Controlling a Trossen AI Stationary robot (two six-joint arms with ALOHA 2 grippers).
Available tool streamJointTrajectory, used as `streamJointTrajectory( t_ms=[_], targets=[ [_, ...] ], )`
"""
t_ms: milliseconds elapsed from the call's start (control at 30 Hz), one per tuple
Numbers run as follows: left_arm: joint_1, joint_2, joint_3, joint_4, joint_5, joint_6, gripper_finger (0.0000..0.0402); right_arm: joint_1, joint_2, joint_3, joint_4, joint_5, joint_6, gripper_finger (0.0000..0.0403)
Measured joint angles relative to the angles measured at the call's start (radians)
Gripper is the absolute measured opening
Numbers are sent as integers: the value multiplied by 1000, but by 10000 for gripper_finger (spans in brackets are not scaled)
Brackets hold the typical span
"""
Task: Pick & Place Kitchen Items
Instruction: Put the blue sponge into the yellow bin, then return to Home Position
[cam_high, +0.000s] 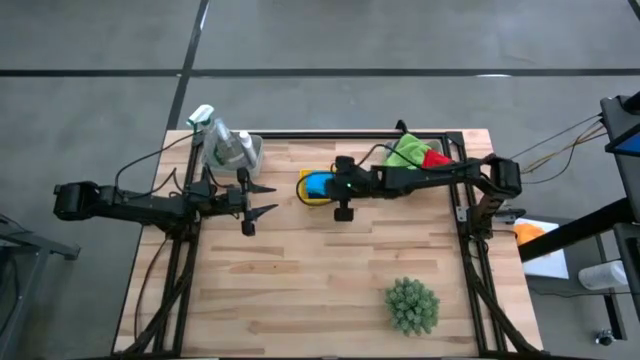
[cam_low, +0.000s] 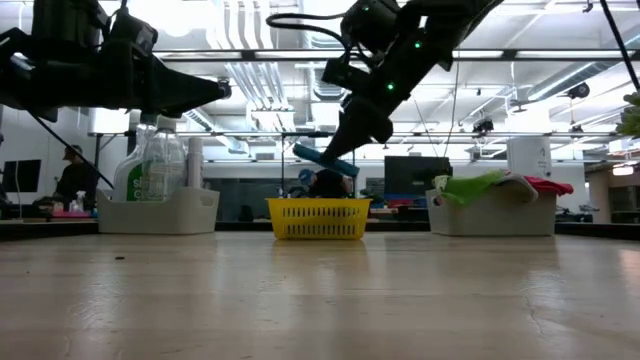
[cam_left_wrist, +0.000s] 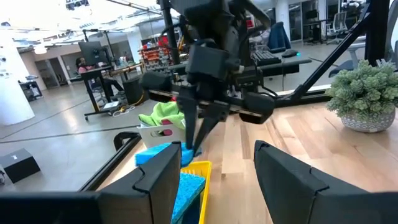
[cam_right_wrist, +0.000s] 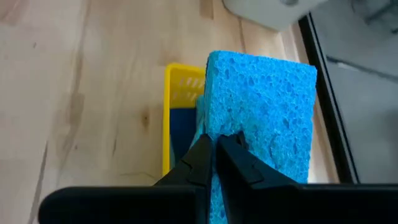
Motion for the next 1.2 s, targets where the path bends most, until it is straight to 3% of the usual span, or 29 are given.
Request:
streamJointTrajectory(
  t_ms=[100, 200, 467, 600, 767, 867, 1033, 1100, 1200],
  targets=[
    [0, 0, 0, 0, 0, 2, 201, -13, 18, 25, -3, -24, -48, 22],
    [0, 0, 0, -2, 0, 2, 201, -22, 47, 68, -38, -27, -43, 52],
    [0, 0, 0, -3, 0, 2, 201, -26, 131, 196, -168, -4, -62, 233],
    [0, 0, 0, -3, 0, 2, 201, -25, 145, 242, -204, 21, -63, 300],
    [0, 0, 0, -8, 0, 8, 201, -24, 132, 267, -246, 130, -63, 328],
    [0, 0, 0, -11, 0, 10, 201, -22, 104, 269, -226, 27, -34, 329],
    [0, -4, 0, 13, 43, 4, 201, -8, 88, 157, 126, -380, 89, 330],
    [-1, -13, 0, 18, 99, -8, 201, 10, 88, 86, 348, -430, 123, 329],
    [-1, -47, 0, -7, 133, -24, 201, 38, 84, -8, 638, -391, 128, 330]
  ],
)
